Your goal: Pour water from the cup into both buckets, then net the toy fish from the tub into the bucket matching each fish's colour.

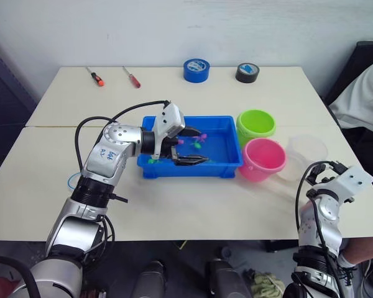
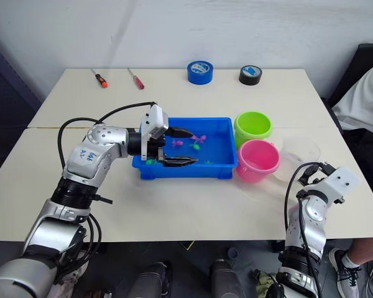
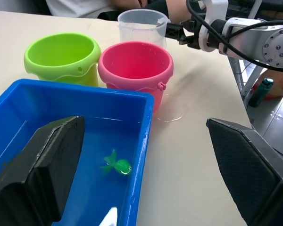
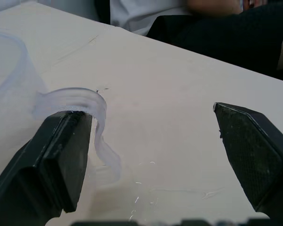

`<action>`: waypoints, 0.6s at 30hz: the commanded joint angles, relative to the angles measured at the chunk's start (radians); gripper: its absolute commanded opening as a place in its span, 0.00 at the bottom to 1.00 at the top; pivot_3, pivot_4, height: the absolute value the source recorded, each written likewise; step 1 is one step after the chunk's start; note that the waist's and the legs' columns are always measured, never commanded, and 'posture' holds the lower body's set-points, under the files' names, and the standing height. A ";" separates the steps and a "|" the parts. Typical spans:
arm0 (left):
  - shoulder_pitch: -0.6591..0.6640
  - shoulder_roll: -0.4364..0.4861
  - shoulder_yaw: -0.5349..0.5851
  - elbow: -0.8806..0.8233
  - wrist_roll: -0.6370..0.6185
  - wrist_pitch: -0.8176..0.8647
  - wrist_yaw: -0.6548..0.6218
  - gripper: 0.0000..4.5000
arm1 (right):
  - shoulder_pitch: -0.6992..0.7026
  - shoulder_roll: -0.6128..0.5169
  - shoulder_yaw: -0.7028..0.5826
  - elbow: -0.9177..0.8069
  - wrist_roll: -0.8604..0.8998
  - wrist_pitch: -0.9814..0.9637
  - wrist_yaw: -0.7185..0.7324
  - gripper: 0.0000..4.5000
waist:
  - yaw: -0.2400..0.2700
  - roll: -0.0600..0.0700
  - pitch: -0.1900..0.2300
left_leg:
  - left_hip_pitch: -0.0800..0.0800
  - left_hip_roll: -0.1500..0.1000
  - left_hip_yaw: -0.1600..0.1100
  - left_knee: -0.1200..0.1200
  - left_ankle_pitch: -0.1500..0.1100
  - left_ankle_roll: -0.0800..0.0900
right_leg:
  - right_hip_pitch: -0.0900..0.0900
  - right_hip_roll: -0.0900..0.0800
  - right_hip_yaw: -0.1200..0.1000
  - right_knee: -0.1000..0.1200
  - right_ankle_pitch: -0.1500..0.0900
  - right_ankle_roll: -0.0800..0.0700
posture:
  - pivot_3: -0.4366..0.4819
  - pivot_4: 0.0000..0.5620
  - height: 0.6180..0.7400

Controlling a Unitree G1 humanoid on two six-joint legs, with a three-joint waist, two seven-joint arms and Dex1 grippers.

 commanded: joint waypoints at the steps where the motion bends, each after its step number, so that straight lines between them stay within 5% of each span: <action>1: 0.000 0.009 0.029 -0.050 -0.011 -0.002 0.006 1.00 | -0.011 -0.020 0.007 -0.014 0.008 -0.035 0.021 0.98 | 0.000 0.000 0.000 | 0.000 0.000 0.000 0.000 0.000 0.000 | 0.000 0.000 0.000 0.000 0.000 0.000 | 0.48 0.27 0.95; 3: 0.002 0.011 0.030 -0.053 -0.011 -0.001 0.006 1.00 | -0.011 -0.019 0.009 -0.013 0.005 -0.038 0.023 0.98 | 0.000 0.000 0.000 | 0.000 0.000 0.000 0.000 0.000 0.000 | 0.000 0.000 0.000 0.000 0.000 0.000 | 0.48 0.27 0.95; 6: 0.003 0.011 0.030 -0.056 -0.012 -0.001 0.006 1.00 | -0.012 -0.019 0.011 -0.008 0.001 -0.043 0.021 0.80 | 0.000 0.000 0.000 | 0.000 0.000 0.000 0.000 0.000 0.000 | 0.000 0.000 0.000 0.000 0.000 0.000 | 0.48 0.27 0.95; 7: 0.003 0.011 0.030 -0.056 -0.012 -0.001 0.007 1.00 | -0.012 -0.019 0.011 -0.008 0.001 -0.044 0.020 0.65 | 0.000 0.000 0.000 | 0.000 0.000 0.000 0.000 0.000 0.000 | 0.000 0.000 0.000 0.000 0.000 0.000 | 0.48 0.27 0.95; 14: 0.007 0.013 0.028 -0.058 -0.009 -0.002 0.008 1.00 | -0.013 -0.021 0.015 -0.007 0.004 -0.046 0.015 0.01 | 0.003 0.000 0.000 | 0.000 0.000 0.000 0.000 0.000 0.000 | 0.000 0.000 0.000 0.000 0.000 0.000 | 0.48 0.27 0.95; 18: 0.006 0.012 0.028 -0.055 -0.009 -0.005 0.009 1.00 | -0.011 -0.024 0.018 -0.006 0.007 -0.049 0.013 0.01 | 0.005 0.000 0.000 | 0.000 0.000 -0.001 0.000 0.000 0.000 | 0.001 -0.001 -0.001 -0.001 0.000 0.000 | 0.48 0.27 0.95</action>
